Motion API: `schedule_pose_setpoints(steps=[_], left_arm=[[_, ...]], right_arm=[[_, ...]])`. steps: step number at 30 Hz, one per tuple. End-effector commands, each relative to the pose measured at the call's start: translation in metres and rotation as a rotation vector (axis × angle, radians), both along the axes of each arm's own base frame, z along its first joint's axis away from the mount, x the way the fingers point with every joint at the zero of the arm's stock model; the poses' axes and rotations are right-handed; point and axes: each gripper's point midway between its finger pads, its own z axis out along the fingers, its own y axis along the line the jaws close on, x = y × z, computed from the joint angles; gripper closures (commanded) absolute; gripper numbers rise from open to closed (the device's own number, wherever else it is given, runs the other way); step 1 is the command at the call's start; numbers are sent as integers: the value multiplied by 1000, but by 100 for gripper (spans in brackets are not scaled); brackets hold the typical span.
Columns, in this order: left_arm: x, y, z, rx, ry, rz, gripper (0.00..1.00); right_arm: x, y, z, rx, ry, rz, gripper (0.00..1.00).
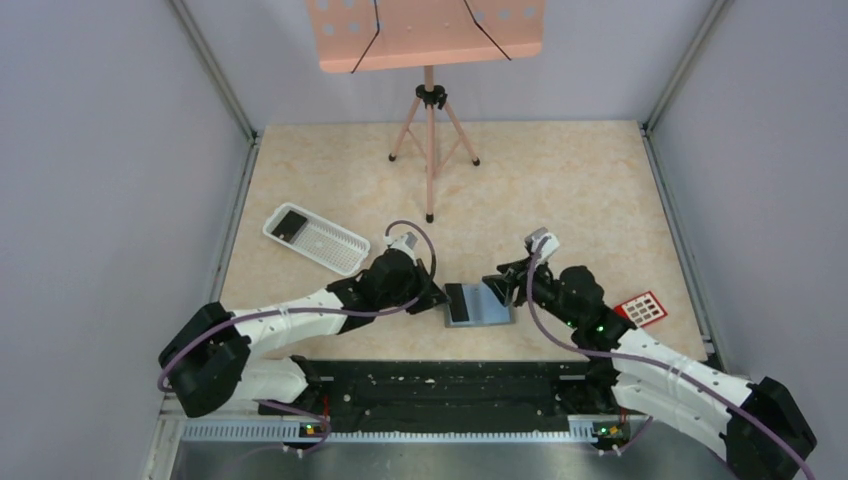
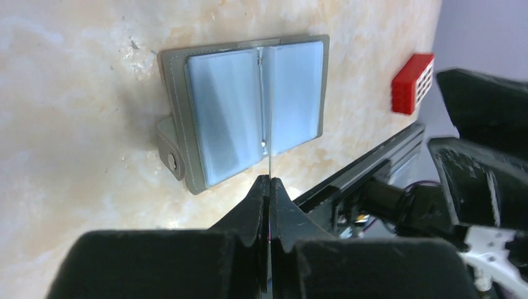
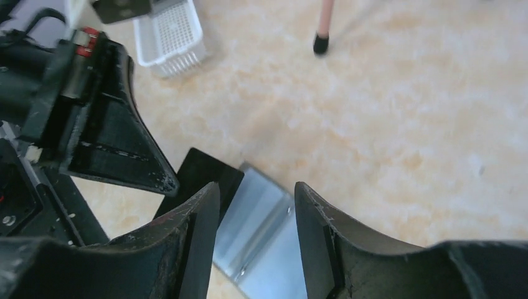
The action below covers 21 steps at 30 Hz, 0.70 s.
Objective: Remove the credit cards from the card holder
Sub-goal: Remove the credit card from the card holder.
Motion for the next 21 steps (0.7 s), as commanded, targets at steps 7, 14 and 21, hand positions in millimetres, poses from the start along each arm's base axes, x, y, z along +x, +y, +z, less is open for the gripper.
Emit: schedule_pose_setpoints(steps=[7,14,21], left_arm=[[16,12,55,-240,98,309,100],[22,31,71,-293,122,447,100],[17,23,86,-352,135,406,100]], right_arm=[[-21,29,80,-163,-805,236,48],[-60,39,69,-205,-992,408,46],[-58,44,57,-265,-981,430,46]])
